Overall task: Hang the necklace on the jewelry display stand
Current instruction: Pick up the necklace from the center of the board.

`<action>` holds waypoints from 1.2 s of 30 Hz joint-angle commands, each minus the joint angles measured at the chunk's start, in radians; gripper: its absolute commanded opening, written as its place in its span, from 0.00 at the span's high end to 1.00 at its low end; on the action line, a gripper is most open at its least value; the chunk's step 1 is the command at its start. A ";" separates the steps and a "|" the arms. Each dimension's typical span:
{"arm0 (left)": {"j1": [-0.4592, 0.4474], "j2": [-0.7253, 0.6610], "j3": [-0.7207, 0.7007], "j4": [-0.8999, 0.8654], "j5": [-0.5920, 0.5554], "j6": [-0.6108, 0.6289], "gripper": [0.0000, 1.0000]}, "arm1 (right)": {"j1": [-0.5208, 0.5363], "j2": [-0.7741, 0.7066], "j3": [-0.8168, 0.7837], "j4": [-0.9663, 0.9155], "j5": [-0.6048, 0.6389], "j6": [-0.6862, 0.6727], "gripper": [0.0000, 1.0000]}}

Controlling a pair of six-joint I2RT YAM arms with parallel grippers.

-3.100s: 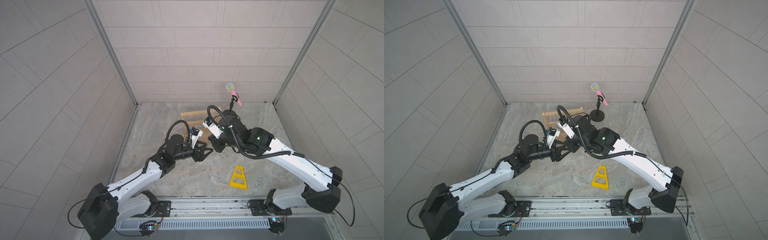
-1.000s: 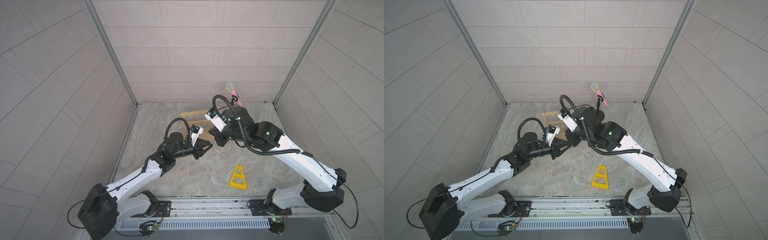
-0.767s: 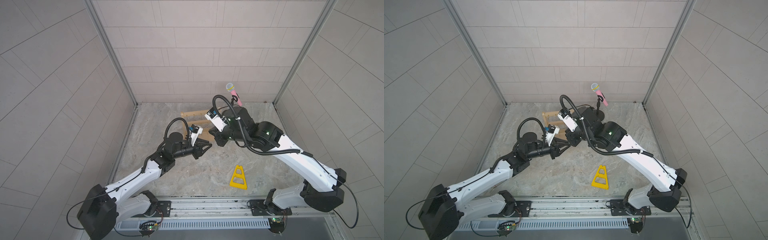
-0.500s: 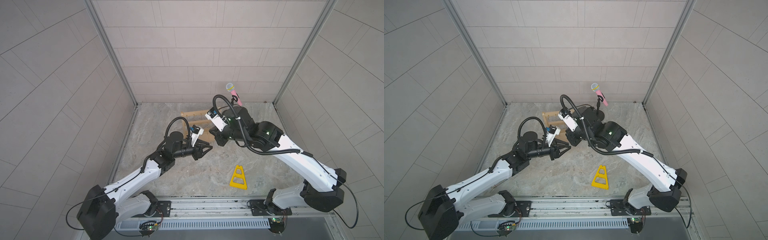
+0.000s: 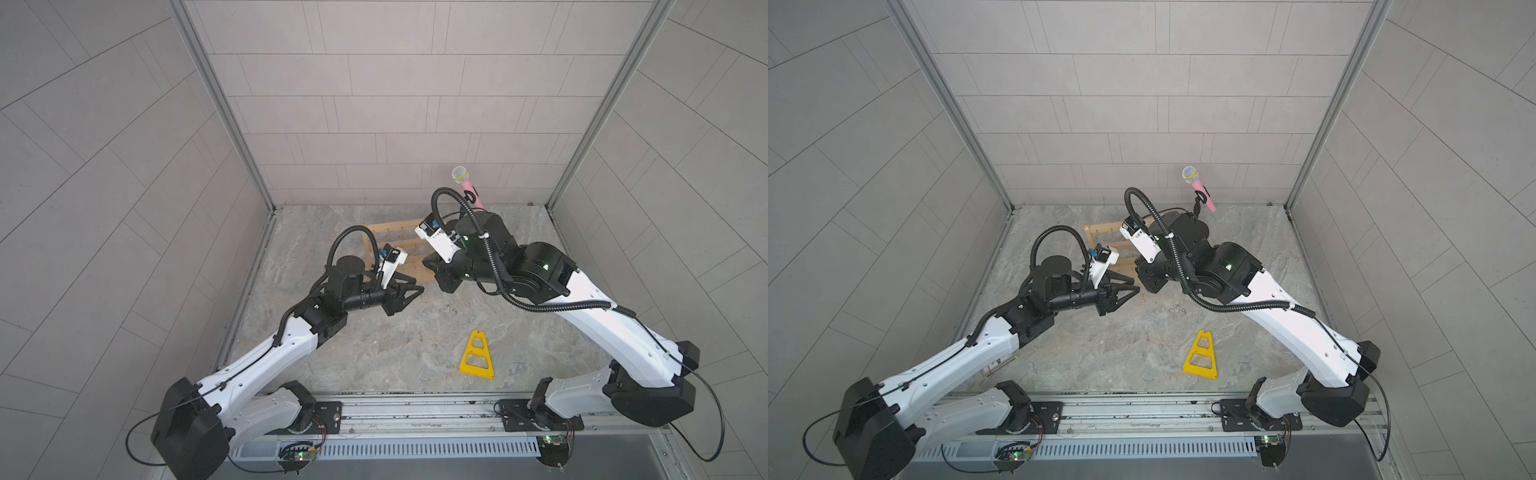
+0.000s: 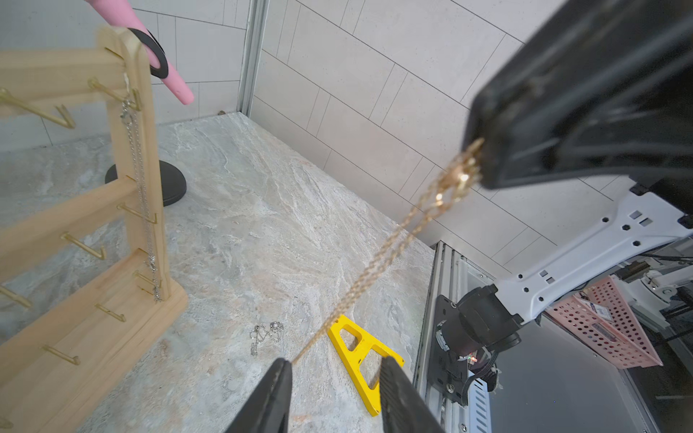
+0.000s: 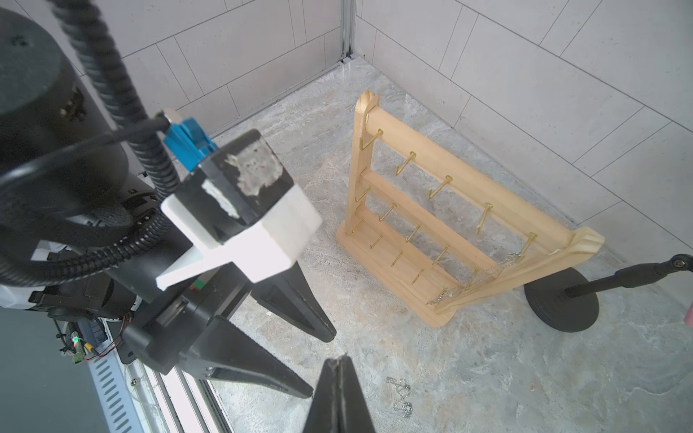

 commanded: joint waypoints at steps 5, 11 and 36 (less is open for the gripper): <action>0.007 -0.002 0.002 0.086 0.024 0.031 0.44 | -0.002 -0.027 0.028 -0.023 -0.032 -0.017 1.00; 0.007 0.041 0.021 0.145 0.063 0.032 0.41 | -0.001 -0.021 0.037 -0.019 -0.034 -0.010 1.00; 0.007 0.060 -0.001 0.234 0.088 0.007 0.61 | -0.001 0.014 0.081 -0.030 -0.030 -0.014 1.00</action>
